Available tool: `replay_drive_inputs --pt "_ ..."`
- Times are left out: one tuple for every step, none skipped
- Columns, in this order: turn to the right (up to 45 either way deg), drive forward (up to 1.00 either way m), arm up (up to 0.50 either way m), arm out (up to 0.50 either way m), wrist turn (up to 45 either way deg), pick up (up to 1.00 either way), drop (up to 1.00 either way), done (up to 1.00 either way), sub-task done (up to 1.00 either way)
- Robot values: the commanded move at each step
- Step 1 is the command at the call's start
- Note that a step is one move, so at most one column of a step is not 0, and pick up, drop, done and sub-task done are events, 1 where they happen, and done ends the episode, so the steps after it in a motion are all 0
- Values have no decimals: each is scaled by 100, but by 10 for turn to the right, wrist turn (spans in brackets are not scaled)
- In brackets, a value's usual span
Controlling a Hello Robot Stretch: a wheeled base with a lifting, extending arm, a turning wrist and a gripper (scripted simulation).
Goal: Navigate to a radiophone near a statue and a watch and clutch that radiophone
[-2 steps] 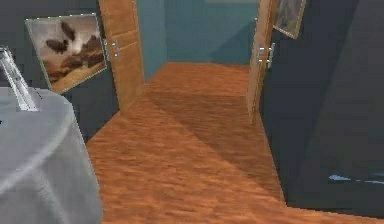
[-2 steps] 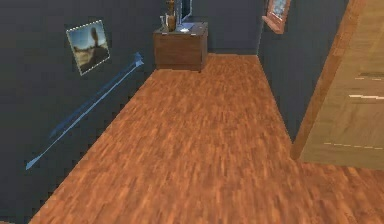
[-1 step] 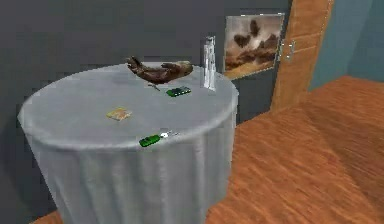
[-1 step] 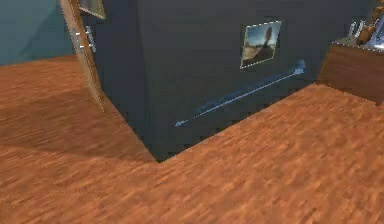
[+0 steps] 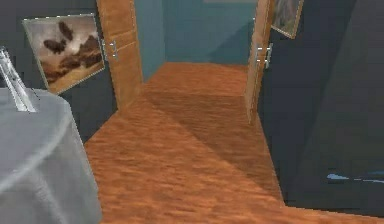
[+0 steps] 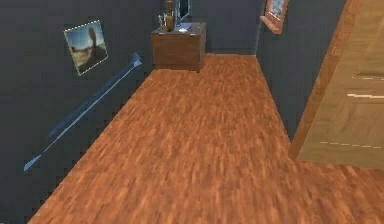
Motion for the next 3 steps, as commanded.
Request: replay_drive_inputs --pt "120 0 0 0 0 0 0 0 0" --pt "0 10 0 0 0 0 0 0 0" --pt "-450 0 0 0 0 0 0 0 0"
